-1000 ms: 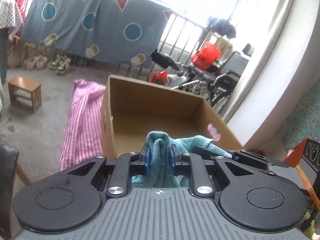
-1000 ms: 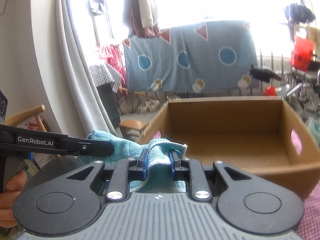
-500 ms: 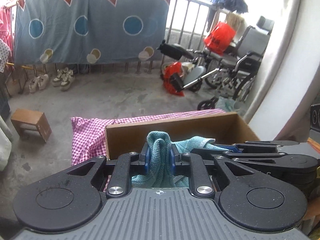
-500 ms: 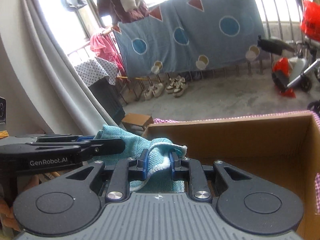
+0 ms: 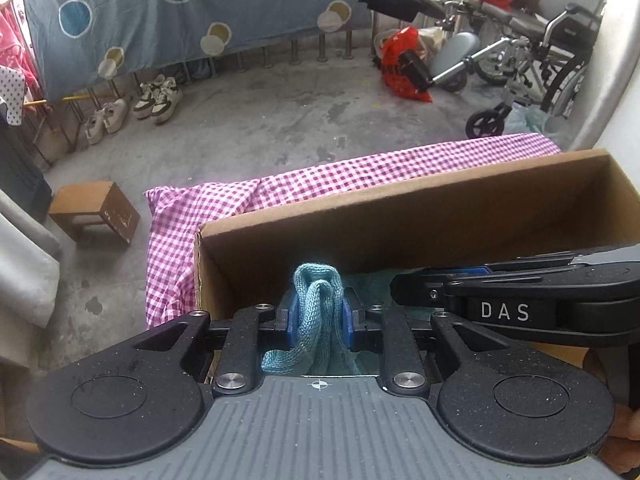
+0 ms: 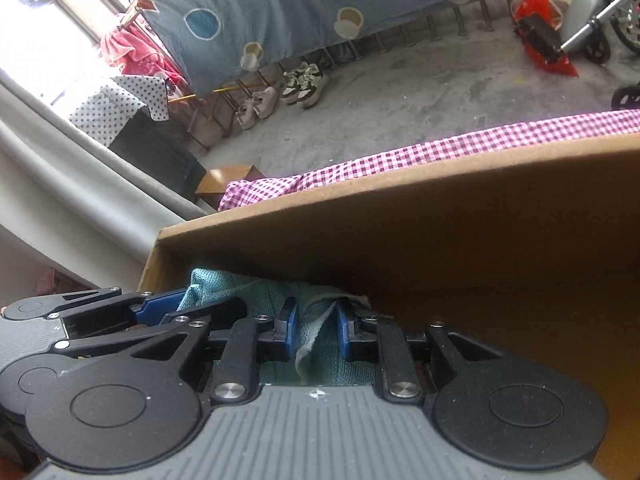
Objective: Organize soft objects
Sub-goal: 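Lift the teal towel with the right gripper and drop it into the box, then grasp the blue bandage box with the right gripper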
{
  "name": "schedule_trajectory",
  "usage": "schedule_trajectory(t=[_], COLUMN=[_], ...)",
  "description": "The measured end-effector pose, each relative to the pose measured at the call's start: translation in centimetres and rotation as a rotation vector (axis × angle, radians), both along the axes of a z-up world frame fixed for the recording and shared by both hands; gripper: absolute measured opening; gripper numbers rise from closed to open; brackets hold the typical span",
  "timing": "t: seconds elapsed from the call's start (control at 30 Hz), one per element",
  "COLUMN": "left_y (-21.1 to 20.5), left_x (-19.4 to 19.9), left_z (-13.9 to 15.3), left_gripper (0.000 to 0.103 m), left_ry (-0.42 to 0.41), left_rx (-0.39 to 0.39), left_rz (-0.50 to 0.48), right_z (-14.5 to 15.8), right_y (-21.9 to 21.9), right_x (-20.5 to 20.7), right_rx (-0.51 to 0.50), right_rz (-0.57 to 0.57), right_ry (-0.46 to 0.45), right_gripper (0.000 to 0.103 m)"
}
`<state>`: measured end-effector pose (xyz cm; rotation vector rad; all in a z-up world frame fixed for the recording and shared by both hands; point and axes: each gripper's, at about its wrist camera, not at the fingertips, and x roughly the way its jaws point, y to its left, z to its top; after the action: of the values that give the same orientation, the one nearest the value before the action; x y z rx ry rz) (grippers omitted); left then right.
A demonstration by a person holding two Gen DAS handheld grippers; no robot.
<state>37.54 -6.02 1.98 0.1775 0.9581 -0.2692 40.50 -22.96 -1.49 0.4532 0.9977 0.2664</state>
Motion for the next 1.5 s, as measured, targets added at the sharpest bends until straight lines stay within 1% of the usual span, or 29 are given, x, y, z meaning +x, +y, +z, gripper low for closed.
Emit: schedule_trajectory(t=[0.03,0.07,0.1,0.13,0.17,0.2,0.3,0.37,0.43,0.5,0.53,0.63,0.7,0.77,0.83,0.87,0.93,1.03,1.1,1.13,1.17,1.2,1.23,1.3,1.37,1.43,1.5], left_y=[0.0,0.0,-0.1,0.0,0.2,0.5,1.1,1.6,2.3,3.1,3.6,5.3,6.7,8.1,9.4,10.0,11.1,13.2,14.1,14.6,14.9,15.3,15.5,15.4,15.6,15.4,15.0], left_x=[0.0,0.0,0.1,0.1,0.0,-0.1,-0.4,-1.1,-2.1,-3.4,-4.2,-6.8,-8.8,-10.4,-12.3,-13.2,-14.8,-17.3,-18.4,-19.0,-19.5,-20.2,-20.8,-21.8,-23.1,-24.8,-25.8], left_z=[0.0,0.0,0.2,0.4,0.7,1.0,2.5,3.9,5.3,6.9,7.8,10.0,11.2,11.9,12.3,12.3,12.1,11.0,10.4,9.8,9.4,8.9,8.4,7.5,6.5,5.3,4.0], left_gripper=[0.031,0.039,0.050,0.056,0.064,0.076,0.093,0.098,0.099,0.101,0.101,0.102,0.102,0.103,0.103,0.103,0.103,0.103,0.103,0.103,0.103,0.103,0.103,0.103,0.103,0.103,0.103], left_ry=[0.003,0.003,0.002,-0.003,-0.014,-0.021,-0.040,-0.063,-0.093,-0.121,-0.138,-0.203,-0.231,-0.240,-0.242,-0.241,-0.233,-0.212,-0.183,-0.163,-0.152,-0.147,-0.149,-0.155,-0.176,-0.196,-0.182], left_rx=[0.005,0.012,0.021,0.024,0.016,-0.009,-0.069,-0.115,-0.156,-0.198,-0.221,-0.268,-0.299,-0.321,-0.326,-0.329,-0.336,-0.362,-0.380,-0.391,-0.397,-0.401,-0.405,-0.416,-0.439,-0.465,-0.481], left_rz=[0.004,0.005,0.007,0.012,0.013,0.005,0.011,0.014,0.011,0.004,0.000,-0.005,-0.003,-0.005,-0.004,-0.010,-0.015,0.009,0.021,0.022,0.025,0.028,0.027,0.026,0.026,0.013,0.006], right_z=[-0.3,-0.7,-1.0,-1.3,-1.5,-1.5,-1.4,-1.0,-0.6,0.4,1.1,3.2,4.8,6.6,8.2,9.2,10.8,13.1,14.6,15.3,15.9,16.5,16.9,17.3,17.1,16.1,14.4], right_y=[0.0,0.0,-0.1,-0.1,-0.2,-0.3,-0.6,-0.9,-1.2,-1.5,-1.6,-1.8,-1.9,-1.9,-1.9,-1.7,-1.7,-1.7,-1.8,-1.9,-1.9,-2.0,-2.0,-2.0,-2.2,-2.1,-1.7], right_x=[0.2,0.3,0.5,0.6,0.7,0.7,0.5,0.5,0.3,-0.2,-0.5,-1.7,-2.7,-4.2,-5.9,-6.9,-8.9,-12.4,-14.8,-16.1,-17.3,-18.4,-19.8,-21.7,-23.6,-25.3,-26.4], right_rx=[-0.001,0.001,0.001,-0.001,-0.001,0.000,-0.022,-0.018,-0.009,-0.012,-0.025,-0.044,-0.048,-0.067,-0.085,-0.094,-0.094,-0.079,-0.058,-0.049,-0.046,-0.047,-0.050,-0.046,-0.019,0.033,0.087], right_rz=[-0.006,-0.010,-0.014,-0.022,-0.030,-0.031,-0.048,-0.058,-0.077,-0.093,-0.098,-0.091,-0.088,-0.079,-0.065,-0.056,-0.038,-0.008,0.007,0.017,0.020,0.023,0.024,0.030,0.029,0.044,0.051], right_ry=[0.008,0.014,0.022,0.033,0.039,0.040,0.035,0.044,0.062,0.045,0.028,-0.013,-0.037,-0.073,-0.108,-0.128,-0.161,-0.201,-0.231,-0.260,-0.286,-0.312,-0.336,-0.361,-0.364,-0.359,-0.329], right_gripper=[0.022,0.022,0.022,0.022,0.022,0.021,0.024,0.025,0.032,0.057,0.059,0.059,0.059,0.059,0.060,0.063,0.065,0.065,0.070,0.072,0.076,0.078,0.078,0.078,0.078,0.078,0.078])
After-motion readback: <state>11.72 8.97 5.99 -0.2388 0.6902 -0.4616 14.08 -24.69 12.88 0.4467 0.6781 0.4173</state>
